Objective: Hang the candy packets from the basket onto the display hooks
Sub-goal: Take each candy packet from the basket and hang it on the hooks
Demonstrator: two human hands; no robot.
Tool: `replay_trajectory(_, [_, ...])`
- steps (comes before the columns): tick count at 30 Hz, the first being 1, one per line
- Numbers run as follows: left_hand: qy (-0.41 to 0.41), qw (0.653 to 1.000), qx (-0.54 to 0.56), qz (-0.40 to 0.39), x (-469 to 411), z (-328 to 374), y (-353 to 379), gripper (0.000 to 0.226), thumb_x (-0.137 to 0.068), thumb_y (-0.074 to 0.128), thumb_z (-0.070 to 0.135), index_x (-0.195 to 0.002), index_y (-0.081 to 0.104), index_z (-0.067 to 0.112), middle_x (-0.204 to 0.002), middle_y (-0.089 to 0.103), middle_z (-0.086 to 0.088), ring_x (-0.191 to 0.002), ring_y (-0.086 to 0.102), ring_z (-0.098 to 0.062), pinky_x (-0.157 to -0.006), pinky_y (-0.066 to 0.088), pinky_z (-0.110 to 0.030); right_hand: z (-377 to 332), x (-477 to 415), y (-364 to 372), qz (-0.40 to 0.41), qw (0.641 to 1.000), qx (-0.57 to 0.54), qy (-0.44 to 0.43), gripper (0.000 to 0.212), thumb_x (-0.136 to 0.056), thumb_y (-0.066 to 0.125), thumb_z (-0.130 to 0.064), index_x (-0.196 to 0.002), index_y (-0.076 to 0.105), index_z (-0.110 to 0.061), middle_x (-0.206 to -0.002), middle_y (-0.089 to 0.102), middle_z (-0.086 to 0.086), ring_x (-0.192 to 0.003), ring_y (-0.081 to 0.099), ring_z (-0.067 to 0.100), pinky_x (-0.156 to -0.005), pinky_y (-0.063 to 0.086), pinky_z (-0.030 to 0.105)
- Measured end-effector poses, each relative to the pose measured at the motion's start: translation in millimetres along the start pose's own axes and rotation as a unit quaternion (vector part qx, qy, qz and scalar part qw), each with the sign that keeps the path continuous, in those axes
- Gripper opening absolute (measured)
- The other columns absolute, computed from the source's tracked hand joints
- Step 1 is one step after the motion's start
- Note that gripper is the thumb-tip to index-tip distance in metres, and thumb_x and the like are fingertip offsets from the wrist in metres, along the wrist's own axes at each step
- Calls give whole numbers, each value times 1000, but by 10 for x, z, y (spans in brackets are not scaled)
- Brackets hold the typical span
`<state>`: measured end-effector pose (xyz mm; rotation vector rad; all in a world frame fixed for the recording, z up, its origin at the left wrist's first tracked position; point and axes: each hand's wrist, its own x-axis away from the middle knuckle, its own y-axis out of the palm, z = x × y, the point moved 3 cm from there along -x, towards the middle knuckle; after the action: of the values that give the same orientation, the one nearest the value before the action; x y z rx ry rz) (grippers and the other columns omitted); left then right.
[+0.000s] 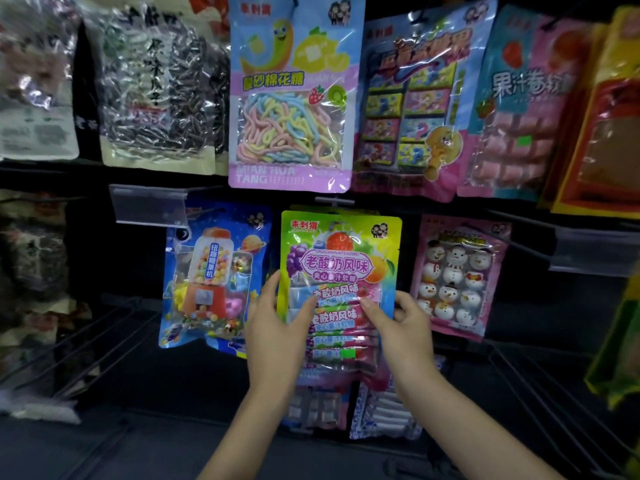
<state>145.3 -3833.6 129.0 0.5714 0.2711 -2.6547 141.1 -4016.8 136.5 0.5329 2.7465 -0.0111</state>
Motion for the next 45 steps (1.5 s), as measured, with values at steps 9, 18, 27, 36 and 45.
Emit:
replay_trajectory(9, [3, 997, -47, -63, -280, -202, 171, 76, -101, 66, 32, -164, 24, 35, -153, 42, -2, -101, 54, 21, -75, 47, -16, 152, -341, 118, 21, 1000, 18, 8, 11, -96, 76, -27, -98, 68, -19, -97, 77, 7, -93, 74, 26, -90, 61, 49])
replay_trajectory(18, [-33, 994, 27, -101, -494, -300, 373, 77, -95, 70, 38, -161, 31, 38, -160, 44, 8, -144, 47, -18, -117, 43, -50, 318, -722, 232, 54, 997, 61, 16, 18, -94, 78, -29, -94, 72, -13, -93, 76, 8, -87, 72, 22, -85, 59, 48])
replay_trajectory(27, [-41, 994, 45, -86, -685, -379, 480, 77, -94, 72, 35, -160, 33, 40, -159, 42, 9, -146, 43, -17, -119, 41, -49, 420, -1027, 327, 58, 995, 70, 39, 25, -93, 79, -33, -96, 71, -10, -99, 74, 14, -88, 70, 31, -79, 57, 46])
replay_trajectory(36, [-75, 992, 53, -80, -791, -457, 567, 85, -88, 71, 40, -162, 30, 34, -158, 38, 1, -143, 47, -23, -117, 43, -50, 491, -1187, 343, 46, 995, 62, 65, 17, -90, 81, -37, -94, 70, -24, -94, 77, -2, -87, 75, 22, -86, 63, 43])
replay_trajectory(45, [-79, 991, 24, -106, -762, -524, 613, 80, -100, 69, 26, -165, 23, 27, -169, 25, 4, -155, 27, -20, -125, 28, -41, 535, -1239, 322, 74, 993, 74, 55, 26, -87, 84, -41, -92, 65, -23, -93, 75, -4, -83, 74, 19, -83, 63, 43])
